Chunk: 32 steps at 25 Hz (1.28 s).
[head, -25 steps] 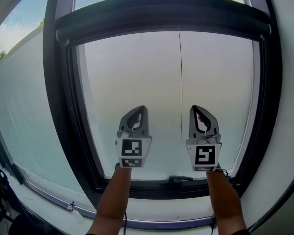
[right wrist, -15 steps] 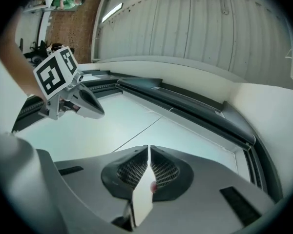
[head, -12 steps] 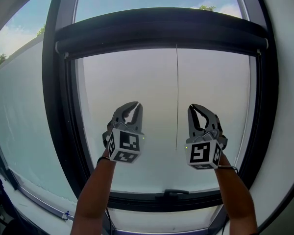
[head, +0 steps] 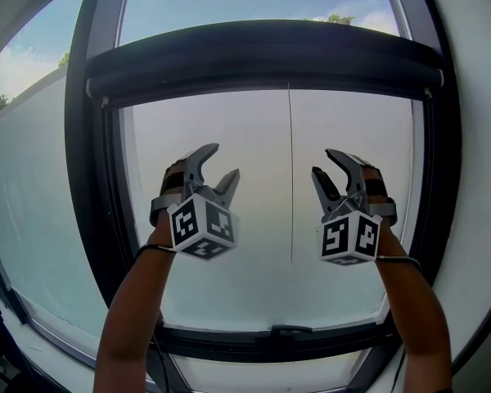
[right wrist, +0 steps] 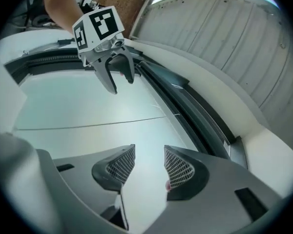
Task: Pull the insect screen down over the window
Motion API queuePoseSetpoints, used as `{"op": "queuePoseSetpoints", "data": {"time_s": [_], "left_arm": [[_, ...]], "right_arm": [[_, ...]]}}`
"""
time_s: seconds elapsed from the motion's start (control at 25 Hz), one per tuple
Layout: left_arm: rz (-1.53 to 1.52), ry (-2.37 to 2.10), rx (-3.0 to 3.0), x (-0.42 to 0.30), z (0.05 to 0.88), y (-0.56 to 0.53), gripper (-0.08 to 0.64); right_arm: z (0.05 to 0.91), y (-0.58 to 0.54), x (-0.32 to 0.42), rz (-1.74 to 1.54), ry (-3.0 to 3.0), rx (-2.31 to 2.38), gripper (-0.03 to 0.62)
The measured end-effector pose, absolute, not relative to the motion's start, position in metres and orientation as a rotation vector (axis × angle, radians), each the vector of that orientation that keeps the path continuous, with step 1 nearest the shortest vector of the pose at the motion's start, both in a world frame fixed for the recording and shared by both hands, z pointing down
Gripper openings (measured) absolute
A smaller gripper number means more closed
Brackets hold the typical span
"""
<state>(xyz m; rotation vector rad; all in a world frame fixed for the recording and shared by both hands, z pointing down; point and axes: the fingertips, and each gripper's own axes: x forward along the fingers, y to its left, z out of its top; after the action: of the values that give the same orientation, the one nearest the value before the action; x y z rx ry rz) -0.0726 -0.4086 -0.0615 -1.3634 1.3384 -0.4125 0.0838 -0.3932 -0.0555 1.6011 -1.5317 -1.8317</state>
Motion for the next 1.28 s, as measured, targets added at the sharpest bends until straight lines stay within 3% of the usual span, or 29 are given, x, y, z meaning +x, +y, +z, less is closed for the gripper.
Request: {"op": "queuePoseSetpoints", "data": {"time_s": [0.12,0.28,0.68,1.28], "left_arm": [[-0.507,1.355,-1.205,-0.078,-0.078,-0.409,0.272],[-0.595,1.388,-1.024,-0.093,-0.108,-0.411,0.307],[-0.647,1.495,-0.903,-0.127,-0.172,-0.412,0.313],[-0.824,1.511,-0.782,-0.149,-0.186,-0.438,0.313]], "right_arm": [[-0.065,-0.398,0.086,-1.837,-1.446,1.546,0.223],[-0.091,-0.404,0.094,-1.838,-1.304,1.532,0.261],[-0.160,-0.411,0.137,-1.775,-1.152,1.626,0.266],[-0.190,-0.433,0.161,-1.668,-0.986,1.595,0.265]]}}
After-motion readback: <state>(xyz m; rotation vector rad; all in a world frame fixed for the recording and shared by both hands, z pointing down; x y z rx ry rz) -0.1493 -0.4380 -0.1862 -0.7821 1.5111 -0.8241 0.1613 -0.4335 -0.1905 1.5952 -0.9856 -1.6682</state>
